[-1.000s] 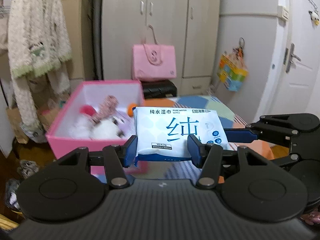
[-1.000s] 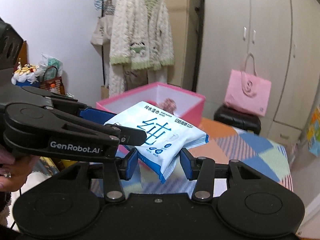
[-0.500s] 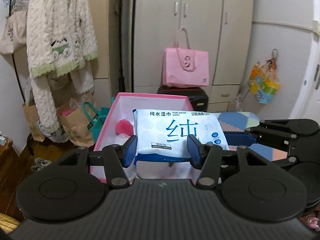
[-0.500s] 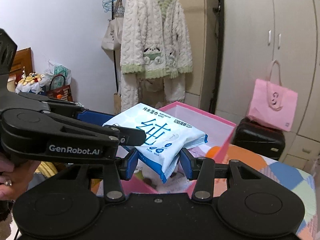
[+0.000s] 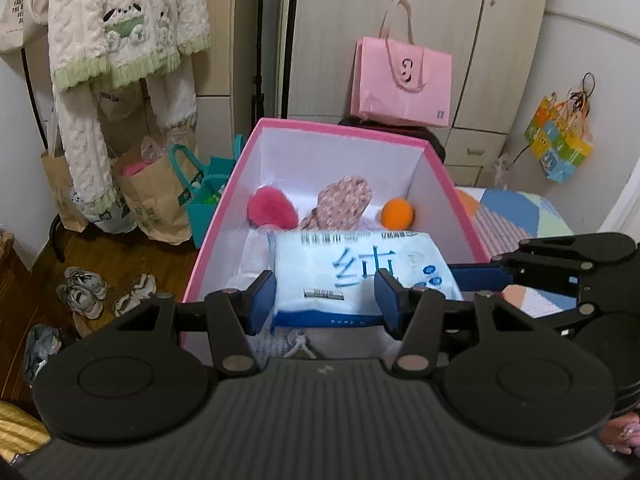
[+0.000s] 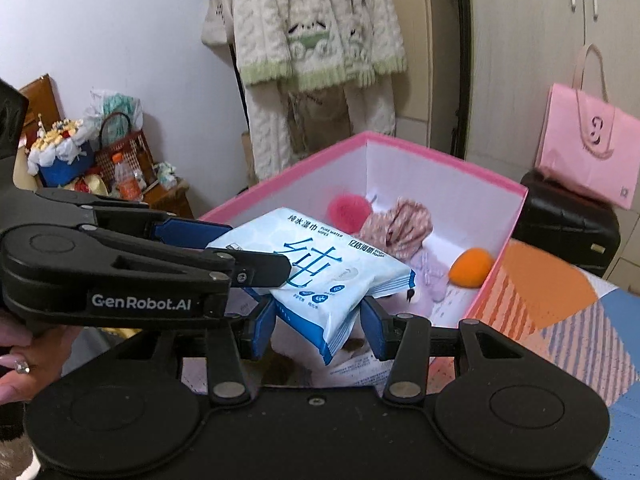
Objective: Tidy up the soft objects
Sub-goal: 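Lift and carry the wipes pack with the left gripper over the box, then open the left gripper to drop the wipes pack into the box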
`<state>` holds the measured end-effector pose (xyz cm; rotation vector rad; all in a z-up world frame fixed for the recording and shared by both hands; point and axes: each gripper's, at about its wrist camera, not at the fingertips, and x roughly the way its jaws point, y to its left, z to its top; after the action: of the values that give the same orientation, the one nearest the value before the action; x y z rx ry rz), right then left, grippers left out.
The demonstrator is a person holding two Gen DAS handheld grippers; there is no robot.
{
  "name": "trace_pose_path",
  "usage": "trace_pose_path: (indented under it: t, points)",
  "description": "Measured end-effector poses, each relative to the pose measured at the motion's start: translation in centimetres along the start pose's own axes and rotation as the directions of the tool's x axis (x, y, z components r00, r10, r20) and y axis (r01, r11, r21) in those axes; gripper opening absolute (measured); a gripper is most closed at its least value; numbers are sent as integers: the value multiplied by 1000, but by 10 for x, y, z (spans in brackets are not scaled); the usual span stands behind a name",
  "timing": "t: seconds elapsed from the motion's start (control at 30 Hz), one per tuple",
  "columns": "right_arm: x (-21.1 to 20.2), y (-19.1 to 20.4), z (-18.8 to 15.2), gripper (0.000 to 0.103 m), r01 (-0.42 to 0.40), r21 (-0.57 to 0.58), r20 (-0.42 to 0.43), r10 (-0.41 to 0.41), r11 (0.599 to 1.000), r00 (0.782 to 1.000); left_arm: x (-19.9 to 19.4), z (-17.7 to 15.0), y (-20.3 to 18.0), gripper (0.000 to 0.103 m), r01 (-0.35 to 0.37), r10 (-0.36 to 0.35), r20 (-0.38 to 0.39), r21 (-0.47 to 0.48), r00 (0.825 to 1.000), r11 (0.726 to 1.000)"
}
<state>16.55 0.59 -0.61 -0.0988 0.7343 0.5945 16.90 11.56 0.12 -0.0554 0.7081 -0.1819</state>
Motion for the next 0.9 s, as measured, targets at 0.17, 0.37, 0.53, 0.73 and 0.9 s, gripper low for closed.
trace_pose_path:
  t: [0.17, 0.37, 0.53, 0.73, 0.9]
  points:
    - [0, 5, 1, 58, 45, -39, -16, -46, 998, 999, -8, -5, -8, 58, -53, 51, 39, 55, 998, 997]
    - [-24, 6, -2, 62, 74, -35, 17, -73, 997, 997, -30, -6, -7, 62, -22, 19, 74, 37, 997, 999]
    - [-49, 13, -8, 66, 120, -52, 52, -117, 991, 992, -52, -11, -14, 65, -15, 10, 107, 45, 994, 999]
    - [-77, 18, -16, 69, 154, -55, 89, -149, 986, 985, -77, -19, -24, 70, 5, -14, 132, 62, 991, 998]
    - [-99, 19, -26, 72, 170, -47, 112, -164, 984, 980, -98, -24, -37, 75, 14, -29, 163, 91, 986, 996]
